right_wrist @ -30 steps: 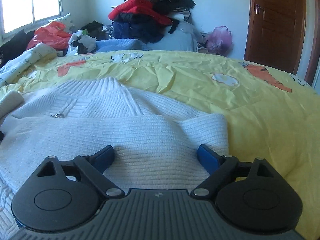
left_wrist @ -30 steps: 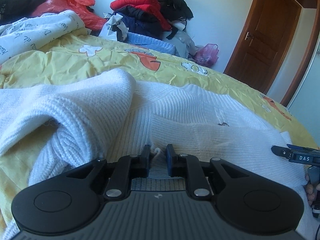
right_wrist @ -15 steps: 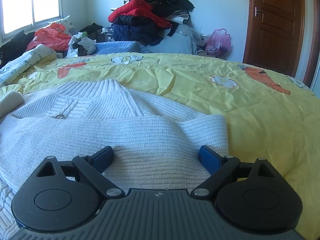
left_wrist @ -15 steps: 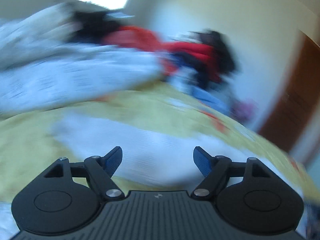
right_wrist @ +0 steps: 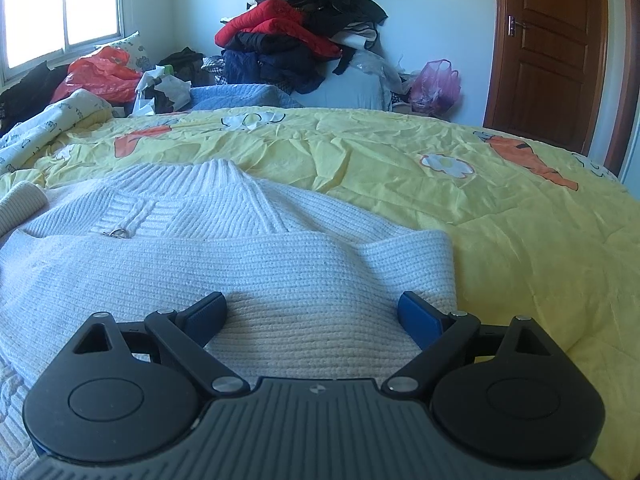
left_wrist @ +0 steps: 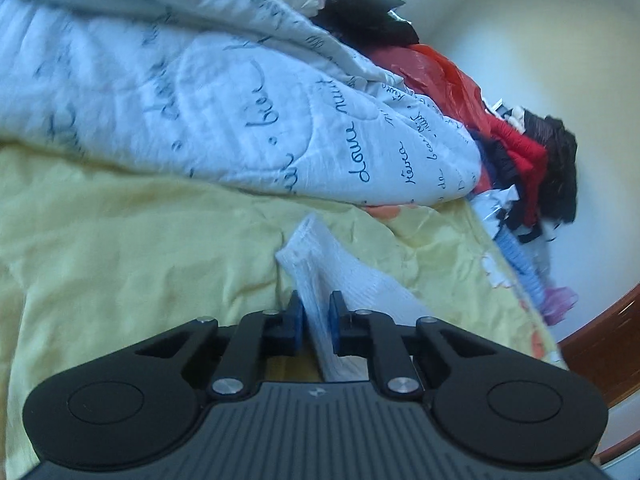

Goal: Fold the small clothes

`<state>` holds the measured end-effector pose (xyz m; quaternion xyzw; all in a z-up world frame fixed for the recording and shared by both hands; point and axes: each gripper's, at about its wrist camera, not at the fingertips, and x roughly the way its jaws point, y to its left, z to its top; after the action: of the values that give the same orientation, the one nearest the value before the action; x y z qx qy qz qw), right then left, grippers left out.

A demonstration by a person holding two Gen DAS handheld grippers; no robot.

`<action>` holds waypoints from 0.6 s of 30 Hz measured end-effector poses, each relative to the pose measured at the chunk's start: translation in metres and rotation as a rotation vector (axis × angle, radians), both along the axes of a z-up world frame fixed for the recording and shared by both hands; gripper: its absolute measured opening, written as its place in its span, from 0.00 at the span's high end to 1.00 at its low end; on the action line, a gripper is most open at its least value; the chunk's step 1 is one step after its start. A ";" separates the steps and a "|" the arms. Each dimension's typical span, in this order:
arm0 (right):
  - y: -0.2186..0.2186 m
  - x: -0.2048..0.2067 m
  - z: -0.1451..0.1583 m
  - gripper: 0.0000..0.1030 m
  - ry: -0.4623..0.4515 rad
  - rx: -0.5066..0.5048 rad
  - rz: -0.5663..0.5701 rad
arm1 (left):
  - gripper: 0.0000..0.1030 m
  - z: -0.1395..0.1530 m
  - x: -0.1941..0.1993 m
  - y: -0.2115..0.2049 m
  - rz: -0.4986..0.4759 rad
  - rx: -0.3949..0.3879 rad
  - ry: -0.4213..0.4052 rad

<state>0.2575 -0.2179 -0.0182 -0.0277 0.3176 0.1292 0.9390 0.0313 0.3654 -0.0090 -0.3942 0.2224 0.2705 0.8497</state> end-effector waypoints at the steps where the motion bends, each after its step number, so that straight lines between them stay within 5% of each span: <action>1: 0.000 0.000 0.000 0.10 0.000 0.000 0.000 | 0.90 0.002 0.002 -0.001 0.005 0.009 0.014; 5: -0.001 0.000 0.000 0.10 0.001 0.011 0.002 | 0.93 0.022 0.008 -0.019 0.018 0.113 0.040; 9: -0.002 -0.001 0.001 0.10 0.001 0.010 0.002 | 0.93 0.070 0.019 -0.070 -0.051 0.294 -0.061; 14: -0.001 -0.001 0.001 0.09 0.001 0.016 0.001 | 0.92 0.110 0.053 -0.177 -0.305 0.484 -0.197; 18: -0.001 -0.001 0.001 0.09 0.001 0.028 0.000 | 0.93 0.092 0.079 -0.272 -0.526 0.573 -0.199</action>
<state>0.2560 -0.2191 -0.0170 -0.0146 0.3162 0.1336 0.9391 0.1107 0.0932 0.0826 -0.0953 0.1479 0.0551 0.9828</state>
